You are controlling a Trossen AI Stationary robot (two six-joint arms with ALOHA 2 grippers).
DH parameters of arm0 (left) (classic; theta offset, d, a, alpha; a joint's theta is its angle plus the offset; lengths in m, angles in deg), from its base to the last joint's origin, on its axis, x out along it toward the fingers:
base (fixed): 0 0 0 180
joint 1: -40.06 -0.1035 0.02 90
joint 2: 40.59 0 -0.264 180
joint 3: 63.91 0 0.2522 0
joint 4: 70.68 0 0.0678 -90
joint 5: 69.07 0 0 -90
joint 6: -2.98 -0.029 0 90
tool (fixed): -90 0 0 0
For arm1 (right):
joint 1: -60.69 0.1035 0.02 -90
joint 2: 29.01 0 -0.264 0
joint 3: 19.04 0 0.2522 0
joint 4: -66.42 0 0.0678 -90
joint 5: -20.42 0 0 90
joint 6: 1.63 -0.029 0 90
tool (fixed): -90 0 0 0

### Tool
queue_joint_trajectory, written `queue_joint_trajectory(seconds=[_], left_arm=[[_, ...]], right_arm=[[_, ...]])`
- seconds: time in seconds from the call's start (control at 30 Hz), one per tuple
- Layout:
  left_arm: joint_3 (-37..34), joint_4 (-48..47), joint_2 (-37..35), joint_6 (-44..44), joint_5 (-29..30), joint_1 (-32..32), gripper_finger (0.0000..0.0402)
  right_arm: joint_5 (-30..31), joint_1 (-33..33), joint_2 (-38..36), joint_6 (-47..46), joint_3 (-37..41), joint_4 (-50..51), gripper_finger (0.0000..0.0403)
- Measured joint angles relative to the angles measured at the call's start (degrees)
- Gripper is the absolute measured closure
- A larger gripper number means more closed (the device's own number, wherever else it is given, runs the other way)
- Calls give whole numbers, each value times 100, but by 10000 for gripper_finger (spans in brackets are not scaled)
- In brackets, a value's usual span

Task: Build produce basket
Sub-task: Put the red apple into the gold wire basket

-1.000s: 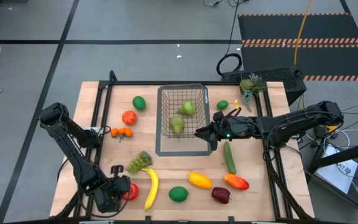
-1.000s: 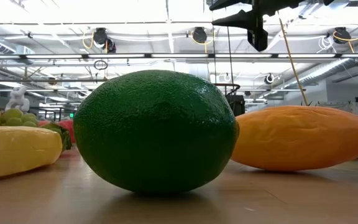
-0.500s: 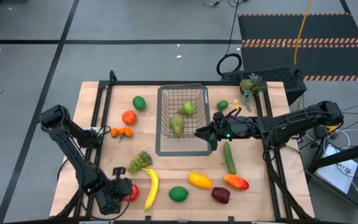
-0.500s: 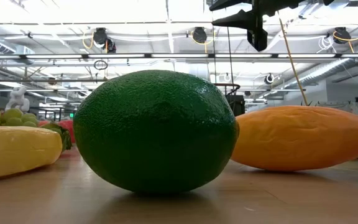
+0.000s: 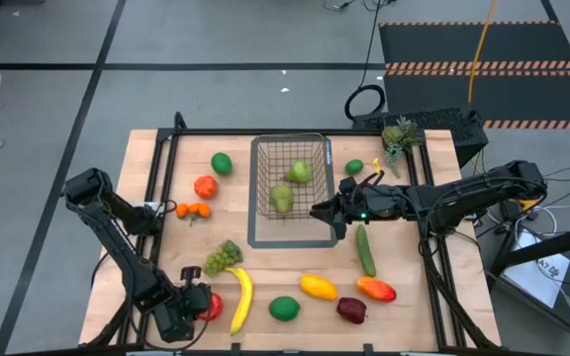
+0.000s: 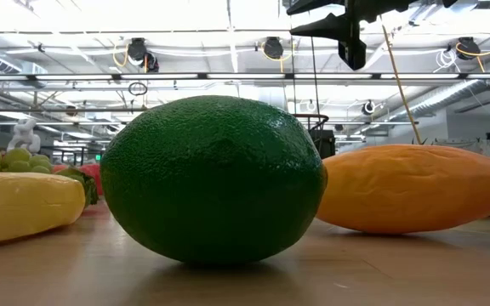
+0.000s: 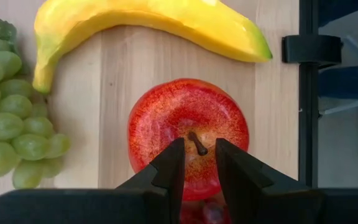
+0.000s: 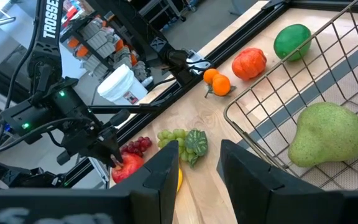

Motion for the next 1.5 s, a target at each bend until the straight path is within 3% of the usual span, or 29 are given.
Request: queue_joint_trajectory(seconds=[0.27, 0.5, 0.77, 1.07, 1.33, 1.5], left_arm=[[-4, -14, 4, -292, 47, -148, 312], [-11, -12, 11, -394, 68, -197, 390], [-32, -79, -130, -179, 11, -316, 394], [211, -768, -1116, -47, 156, -825, 397], [1078, -1882, -2081, 474, 1086, -1466, 400], [1702, -2062, -2646, 495, 1615, -2025, 400]], right_arm=[[129, 0, 2, 0, 1, 2, 287], [129, 0, 2, -45, 1, 2, 287], [127, 0, 2, -147, 1, 1, 287], [109, 2, 2, -291, 1, 0, 287], [107, 4, -188, -283, 5, 6, 287], [107, 4, -497, -120, 5, 3, 287]])
